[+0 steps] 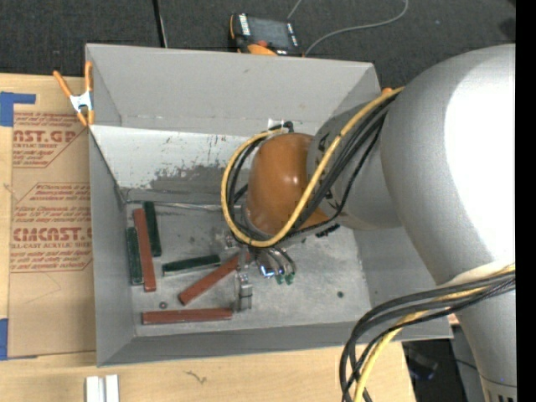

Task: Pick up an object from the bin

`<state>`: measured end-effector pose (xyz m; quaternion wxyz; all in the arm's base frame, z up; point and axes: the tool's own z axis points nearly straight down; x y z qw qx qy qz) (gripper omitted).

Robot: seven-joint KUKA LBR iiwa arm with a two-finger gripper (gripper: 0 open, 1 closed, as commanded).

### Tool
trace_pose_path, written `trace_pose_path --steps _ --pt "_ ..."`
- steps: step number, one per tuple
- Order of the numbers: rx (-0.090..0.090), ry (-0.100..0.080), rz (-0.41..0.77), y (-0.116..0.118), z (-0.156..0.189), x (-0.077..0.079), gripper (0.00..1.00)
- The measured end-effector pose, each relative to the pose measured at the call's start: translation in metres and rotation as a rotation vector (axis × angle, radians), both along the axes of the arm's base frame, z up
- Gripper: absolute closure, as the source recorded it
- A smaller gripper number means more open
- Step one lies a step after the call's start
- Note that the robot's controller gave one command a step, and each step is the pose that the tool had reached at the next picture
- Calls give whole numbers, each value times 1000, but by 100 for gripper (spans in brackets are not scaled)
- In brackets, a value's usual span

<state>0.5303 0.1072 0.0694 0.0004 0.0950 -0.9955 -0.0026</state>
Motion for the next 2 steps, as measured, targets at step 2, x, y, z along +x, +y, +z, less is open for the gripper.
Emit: trace_pose_path --steps 2 --pt "-2 -9 42 27 142 -28 100"
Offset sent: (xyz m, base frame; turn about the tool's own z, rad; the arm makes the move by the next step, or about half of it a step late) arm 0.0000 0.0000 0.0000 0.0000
